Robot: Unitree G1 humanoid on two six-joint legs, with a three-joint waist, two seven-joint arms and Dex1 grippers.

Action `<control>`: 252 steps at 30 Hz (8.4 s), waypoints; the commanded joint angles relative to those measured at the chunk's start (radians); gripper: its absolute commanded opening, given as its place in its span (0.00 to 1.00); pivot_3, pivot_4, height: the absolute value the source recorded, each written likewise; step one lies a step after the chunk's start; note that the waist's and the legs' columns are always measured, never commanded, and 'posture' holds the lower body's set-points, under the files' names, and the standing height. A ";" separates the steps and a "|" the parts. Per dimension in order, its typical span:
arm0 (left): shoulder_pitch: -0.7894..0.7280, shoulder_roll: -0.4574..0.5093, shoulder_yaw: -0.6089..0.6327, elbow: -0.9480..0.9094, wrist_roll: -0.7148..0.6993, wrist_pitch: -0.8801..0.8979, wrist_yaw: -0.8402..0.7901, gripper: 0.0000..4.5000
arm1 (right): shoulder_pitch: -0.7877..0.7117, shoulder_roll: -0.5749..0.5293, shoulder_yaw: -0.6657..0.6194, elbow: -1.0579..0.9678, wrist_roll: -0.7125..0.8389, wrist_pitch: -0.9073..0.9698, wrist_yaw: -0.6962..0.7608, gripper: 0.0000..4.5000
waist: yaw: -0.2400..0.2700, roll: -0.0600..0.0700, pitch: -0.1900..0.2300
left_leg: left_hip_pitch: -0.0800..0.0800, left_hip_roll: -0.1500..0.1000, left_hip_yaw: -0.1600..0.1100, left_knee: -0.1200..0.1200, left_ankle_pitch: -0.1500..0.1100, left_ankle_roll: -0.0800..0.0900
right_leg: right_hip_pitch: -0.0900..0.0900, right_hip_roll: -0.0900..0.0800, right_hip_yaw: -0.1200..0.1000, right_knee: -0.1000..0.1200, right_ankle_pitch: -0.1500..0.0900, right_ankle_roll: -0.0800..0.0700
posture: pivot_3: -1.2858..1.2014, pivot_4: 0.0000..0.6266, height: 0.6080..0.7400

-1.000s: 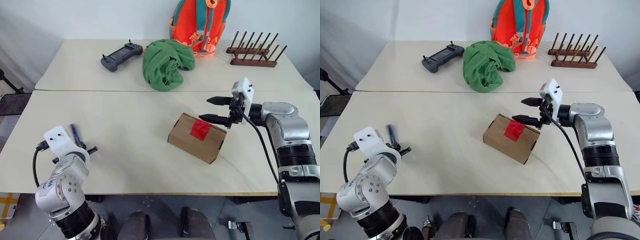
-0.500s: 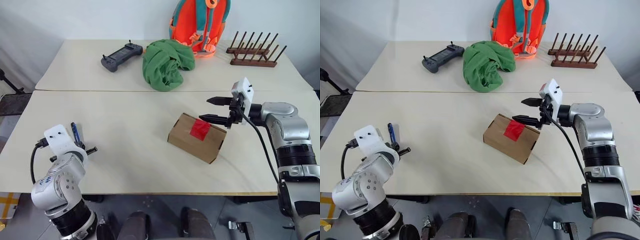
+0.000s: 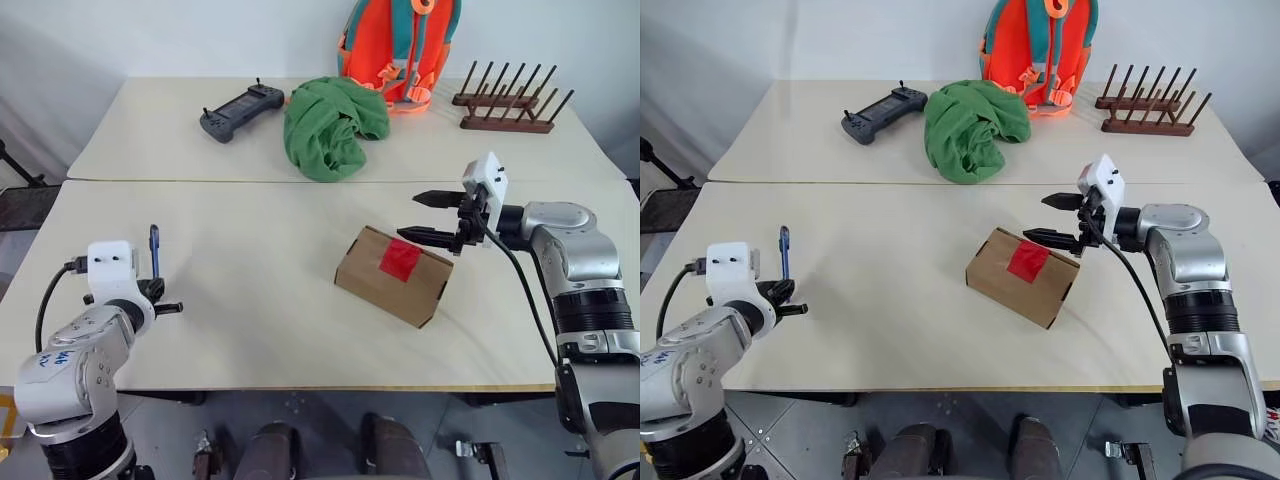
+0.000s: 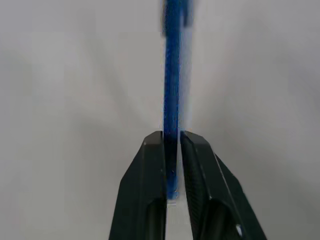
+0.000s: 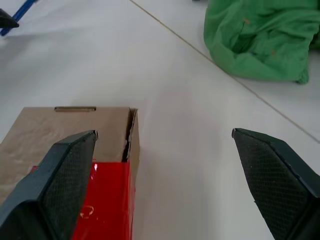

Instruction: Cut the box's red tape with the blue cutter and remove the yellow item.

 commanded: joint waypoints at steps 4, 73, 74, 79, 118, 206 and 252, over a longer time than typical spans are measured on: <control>0.121 0.209 -0.059 -0.025 -0.123 -0.265 -0.371 0.09 | 0.021 -0.050 -0.025 -0.153 0.038 0.042 0.009 1.00 | -0.005 0.001 0.001 | -0.002 0.001 0.001 -0.002 0.000 0.000 | -0.004 0.000 0.000 0.001 0.000 0.000 | 0.52 0.24 1.00; -0.152 0.203 -0.317 0.370 0.026 0.024 -0.227 0.26 | 0.042 -0.058 0.008 -0.281 0.084 0.127 -0.034 1.00 | 0.007 0.006 -0.001 | 0.003 0.001 0.004 0.000 0.007 0.000 | -0.002 -0.001 0.002 0.008 0.002 -0.006 | 0.52 0.24 1.00; -0.150 0.206 -0.319 0.369 0.029 0.019 -0.226 0.20 | 0.044 -0.058 0.007 -0.282 0.085 0.127 -0.035 1.00 | 0.007 0.006 -0.001 | 0.003 0.001 0.004 0.000 0.007 0.000 | -0.002 -0.001 0.002 0.007 0.002 -0.006 | 0.52 0.24 1.00; -0.151 0.213 -0.323 0.371 0.024 0.015 -0.236 0.10 | 0.043 -0.057 0.006 -0.280 0.084 0.125 -0.037 1.00 | 0.007 0.006 -0.001 | 0.002 0.001 0.004 0.000 0.007 0.000 | -0.003 -0.001 0.002 0.007 0.002 -0.006 | 0.52 0.24 1.00; 0.163 0.538 -0.467 0.165 0.114 -0.821 -0.840 0.09 | 0.122 -0.004 0.429 -0.869 0.049 0.406 -0.230 0.00 | 0.003 0.003 0.001 | -0.003 0.003 0.013 -0.011 0.003 0.001 | -0.015 0.000 -0.004 0.002 0.002 -0.006 | 0.52 0.24 1.00; 0.122 0.398 -0.475 0.294 0.311 -1.105 -0.723 0.09 | -0.047 0.173 0.295 -0.623 -0.036 0.427 -0.046 0.20 | -0.019 0.008 -0.009 | 0.002 0.003 0.014 -0.008 0.004 0.001 | -0.013 0.000 -0.003 0.010 0.002 -0.006 | 0.52 0.24 1.00; -0.305 0.061 -0.495 0.682 0.603 -1.879 -0.188 0.09 | -0.474 0.283 0.050 -0.078 0.198 0.933 -0.387 0.99 | -0.023 0.004 -0.007 | -0.004 0.003 0.025 -0.004 0.000 0.003 | -0.018 -0.002 -0.009 0.013 0.002 -0.006 | 0.52 0.24 1.00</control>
